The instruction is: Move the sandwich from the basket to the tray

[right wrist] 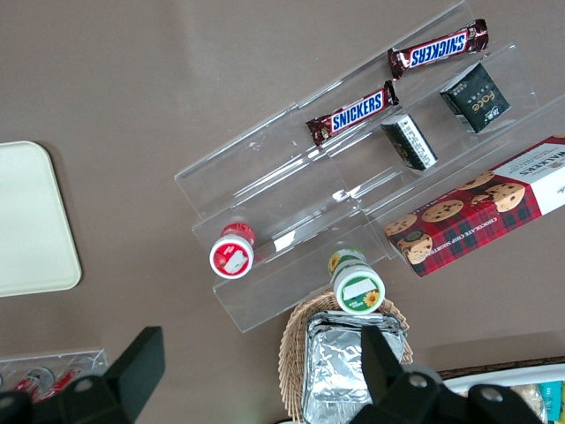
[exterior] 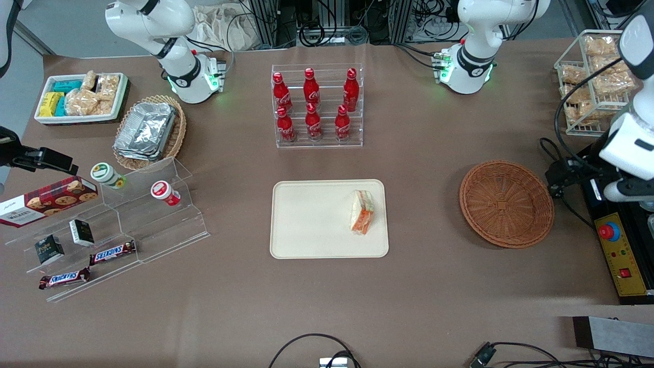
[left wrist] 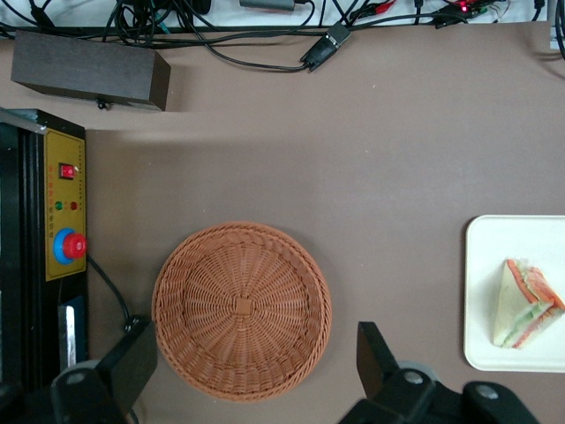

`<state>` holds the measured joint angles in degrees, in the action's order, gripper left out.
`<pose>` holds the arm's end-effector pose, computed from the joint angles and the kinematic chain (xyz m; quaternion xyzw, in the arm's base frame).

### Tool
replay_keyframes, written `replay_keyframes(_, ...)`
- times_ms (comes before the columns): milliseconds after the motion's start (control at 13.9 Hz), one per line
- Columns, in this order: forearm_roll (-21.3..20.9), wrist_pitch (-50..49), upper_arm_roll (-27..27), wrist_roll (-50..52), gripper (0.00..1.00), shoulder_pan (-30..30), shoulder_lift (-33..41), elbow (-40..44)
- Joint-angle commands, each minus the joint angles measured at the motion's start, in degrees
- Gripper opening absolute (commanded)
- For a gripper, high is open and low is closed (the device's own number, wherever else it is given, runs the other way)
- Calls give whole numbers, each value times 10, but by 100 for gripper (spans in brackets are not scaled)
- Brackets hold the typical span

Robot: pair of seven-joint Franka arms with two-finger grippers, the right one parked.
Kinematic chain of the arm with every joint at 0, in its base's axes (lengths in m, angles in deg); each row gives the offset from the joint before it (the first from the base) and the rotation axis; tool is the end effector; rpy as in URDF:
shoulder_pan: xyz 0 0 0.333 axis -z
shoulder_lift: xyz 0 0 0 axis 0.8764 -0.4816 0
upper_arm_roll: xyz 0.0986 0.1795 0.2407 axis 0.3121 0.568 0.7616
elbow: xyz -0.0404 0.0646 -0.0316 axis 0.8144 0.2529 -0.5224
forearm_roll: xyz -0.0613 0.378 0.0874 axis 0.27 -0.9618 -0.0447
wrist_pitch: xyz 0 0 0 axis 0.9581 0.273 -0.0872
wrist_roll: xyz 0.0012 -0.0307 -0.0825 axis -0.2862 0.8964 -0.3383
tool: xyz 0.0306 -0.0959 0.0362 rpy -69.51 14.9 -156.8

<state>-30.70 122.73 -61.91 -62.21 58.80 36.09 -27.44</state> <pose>0.5929 -0.0502 0.6185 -0.9969 -0.0038 -0.0756 0.0229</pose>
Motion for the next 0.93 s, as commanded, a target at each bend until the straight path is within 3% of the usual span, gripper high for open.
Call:
replay_keyframes(0,9,12,11,-13,100,8,54,-56)
replay_keyframes(503,16,-61,62,-59,100,46,106,-50)
replay_keyframes(862,32,-91,63,-58,100,45,110,-32)
